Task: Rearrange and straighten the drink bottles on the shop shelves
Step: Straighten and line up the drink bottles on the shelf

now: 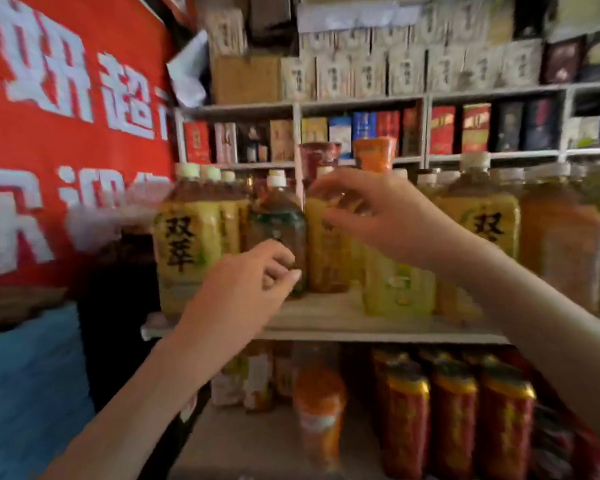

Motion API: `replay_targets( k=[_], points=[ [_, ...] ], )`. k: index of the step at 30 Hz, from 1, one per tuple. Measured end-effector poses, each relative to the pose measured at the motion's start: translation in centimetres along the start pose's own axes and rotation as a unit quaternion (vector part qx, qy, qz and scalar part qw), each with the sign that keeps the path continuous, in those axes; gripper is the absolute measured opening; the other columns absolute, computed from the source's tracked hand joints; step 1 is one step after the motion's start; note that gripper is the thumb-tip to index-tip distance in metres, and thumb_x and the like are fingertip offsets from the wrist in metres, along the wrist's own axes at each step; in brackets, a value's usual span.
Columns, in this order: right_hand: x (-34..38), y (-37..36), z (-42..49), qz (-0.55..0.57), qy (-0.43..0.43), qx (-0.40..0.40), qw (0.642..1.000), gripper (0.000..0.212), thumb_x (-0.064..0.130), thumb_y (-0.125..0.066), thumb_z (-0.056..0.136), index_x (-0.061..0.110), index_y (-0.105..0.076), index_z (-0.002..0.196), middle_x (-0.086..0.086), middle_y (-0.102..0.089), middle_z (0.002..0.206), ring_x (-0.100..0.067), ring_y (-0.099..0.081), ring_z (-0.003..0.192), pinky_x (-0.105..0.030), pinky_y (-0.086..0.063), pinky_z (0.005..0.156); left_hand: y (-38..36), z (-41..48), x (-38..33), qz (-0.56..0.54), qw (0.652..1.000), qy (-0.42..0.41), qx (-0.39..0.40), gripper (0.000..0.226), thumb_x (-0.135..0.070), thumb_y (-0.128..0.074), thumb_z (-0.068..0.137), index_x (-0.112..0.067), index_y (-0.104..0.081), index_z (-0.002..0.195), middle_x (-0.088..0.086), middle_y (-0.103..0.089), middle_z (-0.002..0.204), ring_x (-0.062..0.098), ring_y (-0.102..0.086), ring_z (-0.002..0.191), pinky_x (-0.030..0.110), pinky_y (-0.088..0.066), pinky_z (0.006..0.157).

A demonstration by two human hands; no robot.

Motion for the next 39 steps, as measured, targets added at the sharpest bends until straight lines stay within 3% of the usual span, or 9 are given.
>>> replay_targets(
  k=[6,9,14,17,22,27,33,36,39],
  points=[
    [-2.0,-7.4,9.8,0.024,-0.168,-0.01,0.985,0.051,0.03,-0.05,0.095,0.011,-0.034,0.141,-0.01,-0.047,0.138,-0.026,-0.046,0.125,-0.038,-0.043,0.098,3.9,2.7,5.1,0.033,0.996,-0.004,-0.082,0.015,-0.033,-0.06,0.089,-0.025,-0.062,0.102,-0.017,-0.062,0.083,-0.004,-0.057,0.074,0.011,-0.046,0.063],
    [-3.4,-9.8,11.7,0.029,-0.245,-0.007,0.969,0.039,0.027,-0.041,0.099,-0.001,-0.046,0.126,-0.019,-0.052,0.126,-0.032,-0.052,0.113,-0.033,-0.041,0.088,2.5,3.7,7.4,0.064,0.996,0.059,-0.03,0.018,-0.038,-0.059,0.089,-0.025,-0.059,0.102,-0.014,-0.064,0.085,-0.001,-0.057,0.074,0.016,-0.047,0.064],
    [-5.9,-12.5,13.0,0.009,-0.296,-0.065,0.953,0.039,0.037,-0.046,0.096,0.009,-0.047,0.123,-0.009,-0.055,0.119,-0.024,-0.057,0.104,-0.042,-0.051,0.089,0.5,4.7,9.4,0.043,0.996,0.08,0.008,0.022,-0.036,-0.061,0.088,-0.02,-0.061,0.104,-0.013,-0.061,0.08,0.001,-0.054,0.071,0.01,-0.036,0.055],
    [-6.5,-12.6,13.2,0.003,-0.298,-0.123,0.946,0.046,0.049,-0.052,0.09,0.011,-0.054,0.115,-0.004,-0.055,0.11,-0.021,-0.055,0.099,-0.042,-0.051,0.088,0.1,4.5,9.4,0.043,0.997,0.063,-0.005,0.023,-0.036,-0.06,0.089,-0.021,-0.06,0.106,-0.011,-0.063,0.084,0.002,-0.056,0.072,0.011,-0.038,0.056],
    [-4.7,-12.6,11.2,0.037,-0.215,-0.231,0.948,0.03,0.047,-0.052,0.09,0.018,-0.055,0.096,0.004,-0.052,0.098,-0.015,-0.051,0.094,-0.037,-0.049,0.087,-0.4,4.0,9.7,0.041,0.998,0.053,0.002,0.025,-0.035,-0.058,0.09,-0.018,-0.059,0.109,-0.007,-0.067,0.092,0.006,-0.061,0.081,0.015,-0.045,0.065],
    [-2.6,-11.1,9.4,0.05,-0.162,-0.29,0.942,0.022,0.041,-0.054,0.092,0.019,-0.052,0.09,0.009,-0.049,0.093,-0.01,-0.048,0.09,-0.026,-0.043,0.081,-0.9,2.6,7.4,0.039,0.995,0.034,-0.081,0.033,-0.036,-0.058,0.09,-0.017,-0.046,0.113,-0.005,-0.056,0.107,0.011,-0.058,0.097,0.018,-0.042,0.072],
    [-0.7,-6.9,8.2,0.087,-0.143,-0.319,0.933,0.026,0.042,-0.056,0.09,0.017,-0.054,0.083,0.011,-0.05,0.086,-0.01,-0.053,0.081,-0.026,-0.049,0.072,0.1,3.5,6.8,-0.058,0.976,-0.01,-0.21,0.071,-0.053,-0.068,0.07,-0.01,-0.042,0.121,0.001,-0.047,0.115,0.012,-0.048,0.101,0.02,-0.044,0.078],
    [0.8,-4.5,6.8,0.112,-0.137,-0.303,0.936,0.026,0.043,-0.057,0.089,0.017,-0.059,0.084,0.006,-0.057,0.084,-0.011,-0.057,0.079,-0.021,-0.046,0.065,-0.3,5.0,5.8,-0.269,0.961,0.01,-0.066,0.101,-0.06,-0.074,0.056,-0.027,-0.025,0.138,-0.009,-0.046,0.132,0.006,-0.046,0.117,0.03,-0.042,0.1],
    [2.0,-2.1,4.0,0.117,-0.134,-0.286,0.942,0.023,0.041,-0.059,0.088,0.018,-0.062,0.085,0.001,-0.062,0.083,-0.014,-0.061,0.078,-0.027,-0.051,0.065,-1.5,4.3,2.5,-0.453,0.891,-0.02,0.03,0.091,-0.049,-0.084,0.055,-0.032,-0.038,0.131,-0.015,-0.062,0.118,0.002,-0.059,0.107,0.035,-0.049,0.094]
  ],
)
Point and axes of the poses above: each hand's wrist, its own z-axis towards the middle knuckle, its own y-axis out of the back of the hand, x = y × z, the point moved 5 cm from there along z, towards the middle knuckle
